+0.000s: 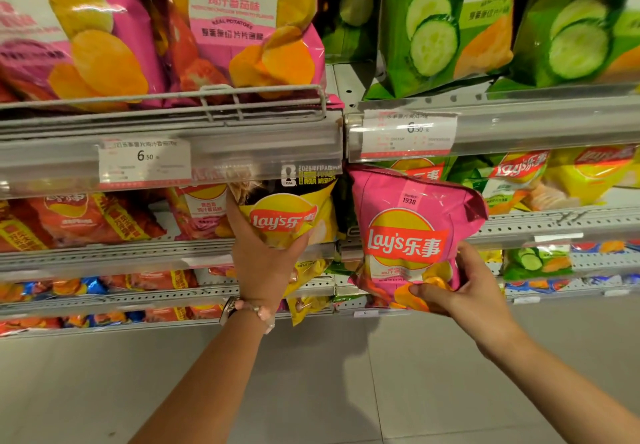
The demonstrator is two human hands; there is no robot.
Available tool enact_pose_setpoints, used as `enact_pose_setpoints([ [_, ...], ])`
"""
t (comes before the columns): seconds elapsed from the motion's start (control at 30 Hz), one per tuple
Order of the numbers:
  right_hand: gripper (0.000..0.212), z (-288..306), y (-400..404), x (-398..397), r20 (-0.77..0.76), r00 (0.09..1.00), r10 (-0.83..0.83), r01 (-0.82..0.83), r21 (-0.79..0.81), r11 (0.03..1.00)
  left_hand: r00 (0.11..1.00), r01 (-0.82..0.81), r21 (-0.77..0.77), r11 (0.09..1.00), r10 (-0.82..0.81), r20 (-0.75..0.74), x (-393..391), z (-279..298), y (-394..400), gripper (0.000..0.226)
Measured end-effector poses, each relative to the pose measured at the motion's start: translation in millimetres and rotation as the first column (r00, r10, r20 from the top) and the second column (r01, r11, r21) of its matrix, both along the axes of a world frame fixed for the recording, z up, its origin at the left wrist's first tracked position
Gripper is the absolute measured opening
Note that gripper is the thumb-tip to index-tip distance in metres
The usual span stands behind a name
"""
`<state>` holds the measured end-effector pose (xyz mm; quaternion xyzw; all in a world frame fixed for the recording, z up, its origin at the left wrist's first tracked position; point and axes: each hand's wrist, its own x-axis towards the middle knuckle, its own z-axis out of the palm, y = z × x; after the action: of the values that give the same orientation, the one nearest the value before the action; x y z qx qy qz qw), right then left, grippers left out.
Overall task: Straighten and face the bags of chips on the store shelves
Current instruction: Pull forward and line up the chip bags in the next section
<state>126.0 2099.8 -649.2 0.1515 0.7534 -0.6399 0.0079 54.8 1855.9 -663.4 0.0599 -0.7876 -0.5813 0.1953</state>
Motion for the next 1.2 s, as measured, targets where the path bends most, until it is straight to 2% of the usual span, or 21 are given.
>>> enact_pose_setpoints([
  [0.23, 0.063, -2.4, 2.0, -2.1, -0.010, 1.000, 0.000, 0.000, 0.039, 0.999, 0.999, 0.023, -0.003, 1.000, -0.023, -0.028, 10.0, -2.5, 2.5, 0.112],
  [0.6, 0.063, -3.8, 7.7, -5.3, -0.028, 1.000, -0.002, 0.004, 0.072, 0.997, 0.998, -0.045, -0.004, 0.999, 0.045, -0.044, 18.0, -11.2, 3.3, 0.106],
  [0.73, 0.062, -4.1, 8.7, -5.5, -0.038, 0.999, 0.008, -0.005, 0.069, 0.998, 0.995, -0.072, -0.037, 0.997, 0.069, -0.071, 23.6, -6.5, 6.5, 0.100],
  [0.87, 0.063, -4.1, 9.9, -7.2, -0.046, 0.999, 0.017, -0.013, 0.086, 0.996, 0.993, -0.117, -0.054, 0.992, 0.116, -0.021, 31.8, -11.3, 4.8, 0.094],
  [1.0, 0.064, -2.7, 10.8, -7.7, -0.052, 0.998, 0.038, -0.031, 0.123, 0.992, 0.983, -0.167, -0.127, 0.978, 0.155, -0.101, 45.1, -6.7, -0.4, 0.093],
  [1.1, 0.063, 0.1, 11.2, -6.7, -0.049, 0.998, 0.049, -0.042, 0.135, 0.990, 0.990, -0.128, -0.154, 0.980, 0.118, -0.075, 62.4, -8.1, -10.5, 0.101],
  [1.2, 0.064, 4.5, 5.6, -4.5, -0.049, 0.993, 0.106, -0.097, 0.161, 0.982, 0.987, -0.154, -0.044, 0.987, 0.156, 0.040, 83.4, -8.5, -22.7, 0.099],
])
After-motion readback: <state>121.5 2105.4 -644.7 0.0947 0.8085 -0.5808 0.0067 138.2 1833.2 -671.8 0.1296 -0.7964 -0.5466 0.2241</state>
